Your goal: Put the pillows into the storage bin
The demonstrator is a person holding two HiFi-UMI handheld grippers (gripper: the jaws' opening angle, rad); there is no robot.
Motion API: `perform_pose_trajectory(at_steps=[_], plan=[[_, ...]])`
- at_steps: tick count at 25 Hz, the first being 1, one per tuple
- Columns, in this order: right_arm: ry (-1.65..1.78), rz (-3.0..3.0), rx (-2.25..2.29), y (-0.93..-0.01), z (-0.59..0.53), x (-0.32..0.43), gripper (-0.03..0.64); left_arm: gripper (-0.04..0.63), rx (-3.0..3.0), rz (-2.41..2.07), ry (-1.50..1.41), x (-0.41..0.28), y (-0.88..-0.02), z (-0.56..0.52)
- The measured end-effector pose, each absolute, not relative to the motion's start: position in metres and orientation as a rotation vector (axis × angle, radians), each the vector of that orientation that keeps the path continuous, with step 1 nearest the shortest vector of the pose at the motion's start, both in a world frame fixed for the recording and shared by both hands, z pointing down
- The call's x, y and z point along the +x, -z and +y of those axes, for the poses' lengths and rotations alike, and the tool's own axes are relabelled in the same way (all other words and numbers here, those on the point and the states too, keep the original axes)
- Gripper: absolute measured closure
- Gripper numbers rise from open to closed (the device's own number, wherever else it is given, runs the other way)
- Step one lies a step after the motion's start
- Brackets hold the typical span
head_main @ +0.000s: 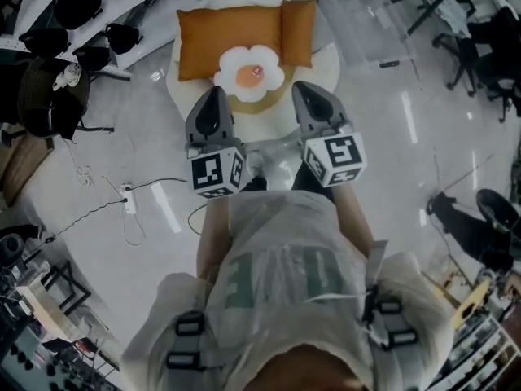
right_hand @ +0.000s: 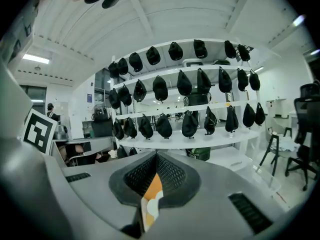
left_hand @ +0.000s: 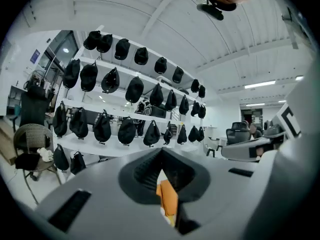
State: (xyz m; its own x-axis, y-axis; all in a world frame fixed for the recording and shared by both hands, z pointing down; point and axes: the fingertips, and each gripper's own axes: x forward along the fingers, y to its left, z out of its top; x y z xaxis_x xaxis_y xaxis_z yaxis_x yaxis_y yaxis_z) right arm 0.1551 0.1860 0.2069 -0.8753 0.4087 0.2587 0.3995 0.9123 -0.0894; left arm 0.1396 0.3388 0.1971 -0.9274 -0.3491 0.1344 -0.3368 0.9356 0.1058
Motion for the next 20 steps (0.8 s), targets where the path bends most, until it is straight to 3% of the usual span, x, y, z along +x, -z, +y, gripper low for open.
perform_pose_trajectory(at_steps=[8, 18, 20], plan=[[0.002, -2.779, -0.798, -0.191, 0.156, 0.1, 0.608, 0.588, 0.272, -3.017, 0.151, 0.111, -0.178, 0.314], [-0.058, -2.739, -0.854, -0.2, 0.132, 0.086, 0.607, 0.586, 0.21, -3.028, 0.223, 0.104, -0.179, 0.299], [-0.065, -2.716, -0.889, -0.205, 0.132, 0.084, 0.601, 0.534, 0.271, -2.998, 0.304, 0.101, -0.188, 0.294]])
